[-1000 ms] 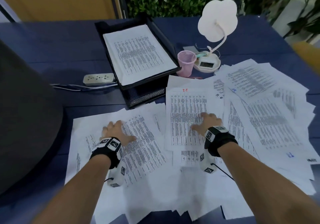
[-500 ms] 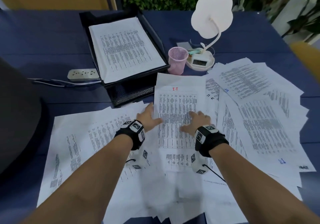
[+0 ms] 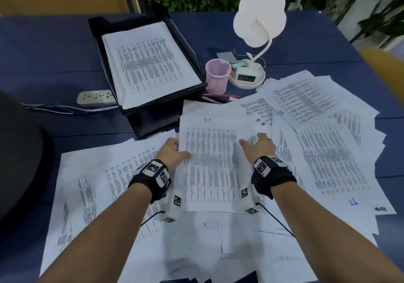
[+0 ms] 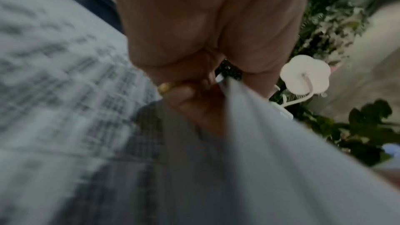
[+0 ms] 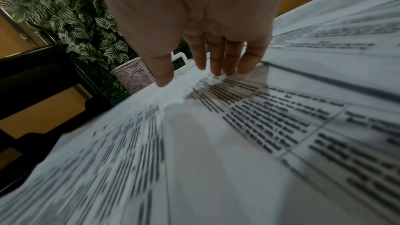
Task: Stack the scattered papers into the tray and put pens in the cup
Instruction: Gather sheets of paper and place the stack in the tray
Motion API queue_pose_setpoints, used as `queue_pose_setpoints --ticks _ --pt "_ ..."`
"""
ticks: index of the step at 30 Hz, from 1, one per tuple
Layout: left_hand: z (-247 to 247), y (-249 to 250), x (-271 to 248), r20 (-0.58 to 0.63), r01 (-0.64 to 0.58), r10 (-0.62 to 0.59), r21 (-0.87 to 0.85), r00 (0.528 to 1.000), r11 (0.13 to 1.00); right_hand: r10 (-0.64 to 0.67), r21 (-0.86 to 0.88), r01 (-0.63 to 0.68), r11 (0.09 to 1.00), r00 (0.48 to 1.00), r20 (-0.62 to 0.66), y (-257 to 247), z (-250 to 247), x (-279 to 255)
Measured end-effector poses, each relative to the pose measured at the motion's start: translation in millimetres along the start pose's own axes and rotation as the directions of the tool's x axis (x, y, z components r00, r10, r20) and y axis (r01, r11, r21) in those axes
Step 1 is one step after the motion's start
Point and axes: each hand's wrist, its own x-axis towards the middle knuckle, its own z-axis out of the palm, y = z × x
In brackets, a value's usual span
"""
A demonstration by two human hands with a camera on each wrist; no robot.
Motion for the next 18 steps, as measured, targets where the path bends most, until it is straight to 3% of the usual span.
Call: queue_pose_setpoints --ticks 3,5,7,9,13,15,18 --pt "-20.6 -13.3 -7.0 0.131 0.009 -0.074 0.442 0.989 0.897 -0.057 -0.072 0.06 0.996 0.997 0.043 2.2 2.2 1.9" --pt "-26.1 -22.8 -10.2 0.166 -0.042 -0.053 0.521 0.985 0.852 -0.067 -0.095 0.071 0.993 0.996 0.052 2.1 4.9 -1.8" --pt "-27.2 -30.2 -14.4 0.079 -0.101 0.072 0.463 0.994 0.881 -0.067 -0.124 0.075 0.989 0.996 0.065 0.9 7.3 -9.3" --pt "-27.3 -35.4 -19.5 0.016 -0.144 0.145 0.275 0.989 0.951 -0.099 -0.106 0.106 0.989 0.993 0.071 1.3 12.2 -15.1" --pt "-31.8 -46.3 -25.7 0.047 -0.134 0.135 -0.03 0.99 0.991 -0.176 0.327 0.142 0.934 0.981 0.079 -1.8 11.6 -26.5" --pt "-34.0 -50.2 -26.7 0.049 -0.105 0.106 -0.024 0.993 0.994 -0.167 0.44 0.089 0.894 0.976 0.143 -3.4 10.6 -29.8" --pt "-34.3 -50.1 -32.2 0.033 -0.114 0.111 0.141 0.993 0.983 -0.15 0.363 0.07 0.929 0.969 0.199 -5.2 13.1 -28.8"
